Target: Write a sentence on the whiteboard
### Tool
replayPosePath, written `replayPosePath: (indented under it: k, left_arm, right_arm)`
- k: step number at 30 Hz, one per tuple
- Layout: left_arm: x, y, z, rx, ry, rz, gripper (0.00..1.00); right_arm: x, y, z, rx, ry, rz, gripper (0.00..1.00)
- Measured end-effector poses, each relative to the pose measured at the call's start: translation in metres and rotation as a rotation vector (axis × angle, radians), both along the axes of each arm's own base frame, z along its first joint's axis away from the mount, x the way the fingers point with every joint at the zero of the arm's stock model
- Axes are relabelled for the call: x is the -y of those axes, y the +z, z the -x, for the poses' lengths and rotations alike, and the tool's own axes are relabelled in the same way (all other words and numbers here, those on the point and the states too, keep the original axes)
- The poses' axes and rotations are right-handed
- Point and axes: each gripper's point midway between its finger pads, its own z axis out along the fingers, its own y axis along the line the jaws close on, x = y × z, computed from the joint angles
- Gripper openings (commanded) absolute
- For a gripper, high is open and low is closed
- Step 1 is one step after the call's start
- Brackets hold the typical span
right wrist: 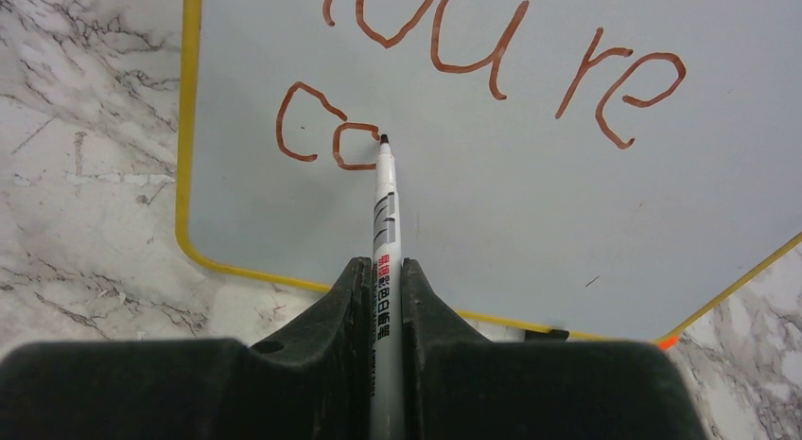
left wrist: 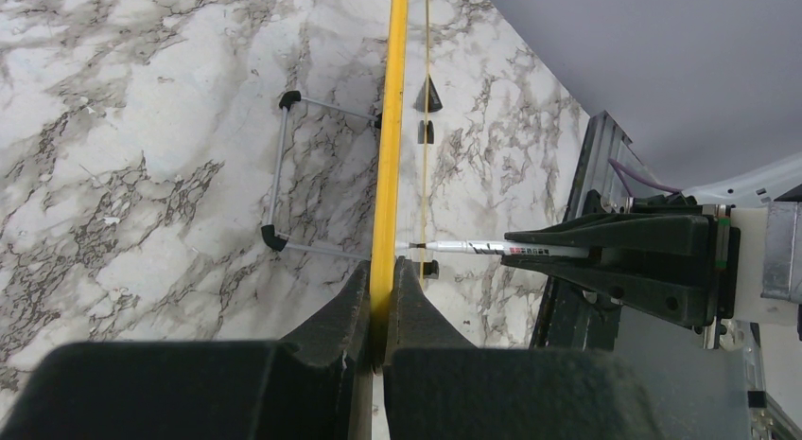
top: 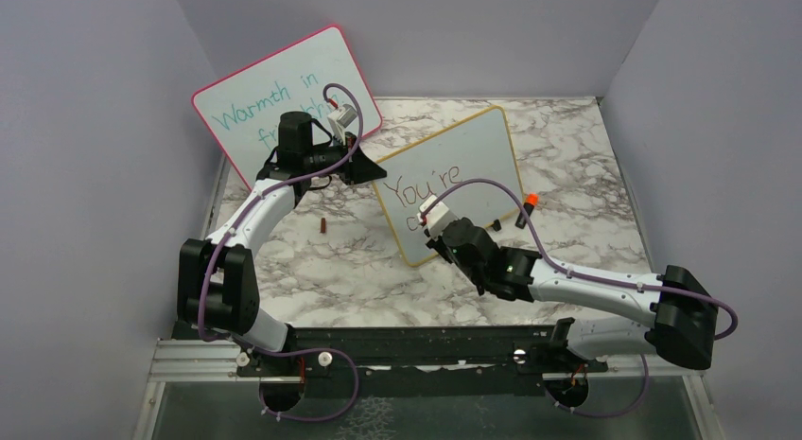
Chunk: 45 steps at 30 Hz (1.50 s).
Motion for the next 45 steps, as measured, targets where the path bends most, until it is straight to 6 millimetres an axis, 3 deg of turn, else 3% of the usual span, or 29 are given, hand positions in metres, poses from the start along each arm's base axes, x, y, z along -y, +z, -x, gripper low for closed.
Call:
replayPosePath:
  k: [15, 32, 45]
  left_arm:
    - [0.000, 0.000, 0.000, 0.000, -0.001, 0.000, 0.00]
    - [0.000, 0.000, 0.000, -0.001, -0.002, 0.001, 0.00]
    - [0.000, 0.000, 0.000, -0.001, -0.002, 0.001, 0.00]
  right_arm:
    - [-0.001, 0.004, -0.002, 0.009, -0.005, -0.021, 0.01]
    - [0.010, -0.009, 0.005, -0.038, -0.016, 0.015, 0.01]
    - [0.004, 0.007, 0.003, -0.004, -0.007, -0.044, 0.01]
